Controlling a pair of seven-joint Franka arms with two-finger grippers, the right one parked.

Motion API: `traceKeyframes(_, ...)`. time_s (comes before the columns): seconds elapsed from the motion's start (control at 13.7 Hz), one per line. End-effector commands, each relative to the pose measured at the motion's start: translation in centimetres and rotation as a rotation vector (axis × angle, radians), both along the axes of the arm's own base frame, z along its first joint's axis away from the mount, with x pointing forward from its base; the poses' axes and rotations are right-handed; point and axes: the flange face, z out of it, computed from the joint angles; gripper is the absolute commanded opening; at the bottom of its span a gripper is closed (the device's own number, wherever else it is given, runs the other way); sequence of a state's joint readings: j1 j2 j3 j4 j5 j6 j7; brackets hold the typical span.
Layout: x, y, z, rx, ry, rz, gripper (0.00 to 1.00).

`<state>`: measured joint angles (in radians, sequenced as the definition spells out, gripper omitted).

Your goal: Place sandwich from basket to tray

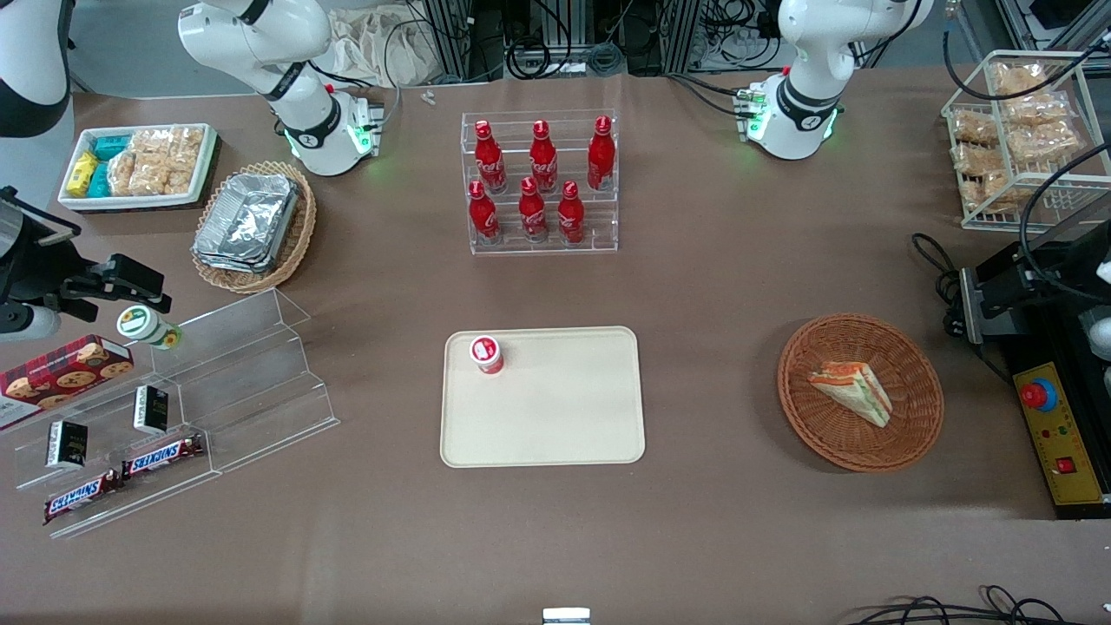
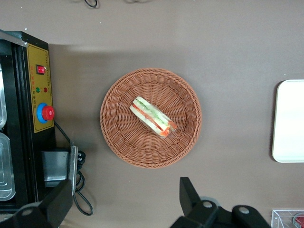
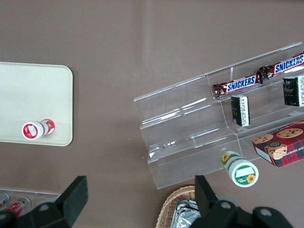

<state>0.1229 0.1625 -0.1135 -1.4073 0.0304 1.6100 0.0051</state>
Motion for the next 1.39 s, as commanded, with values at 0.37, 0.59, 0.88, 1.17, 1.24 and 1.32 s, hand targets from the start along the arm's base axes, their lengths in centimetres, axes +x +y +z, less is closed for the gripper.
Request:
traceKeyframes(0.37,-0.3,0.1,-0.4,0.017,0.019,-0.029,1.0)
traceKeyframes(0.59,-0.1,0.3,-0.6,0.012,0.013,-0.026,1.0)
traceKeyframes(0.88,0.0,0.3,-1.1,0.012,0.018,-0.025,1.0)
traceKeyframes(1.17,0.1,0.2,-1.1,0.006,0.011,-0.022,1.0)
traceKeyframes(1.24,0.2,0.2,-1.2,0.004,0.01,-0.02,1.0)
traceKeyframes(1.32,0.4,0.2,-1.6,0.003,0.01,-0.019,1.0)
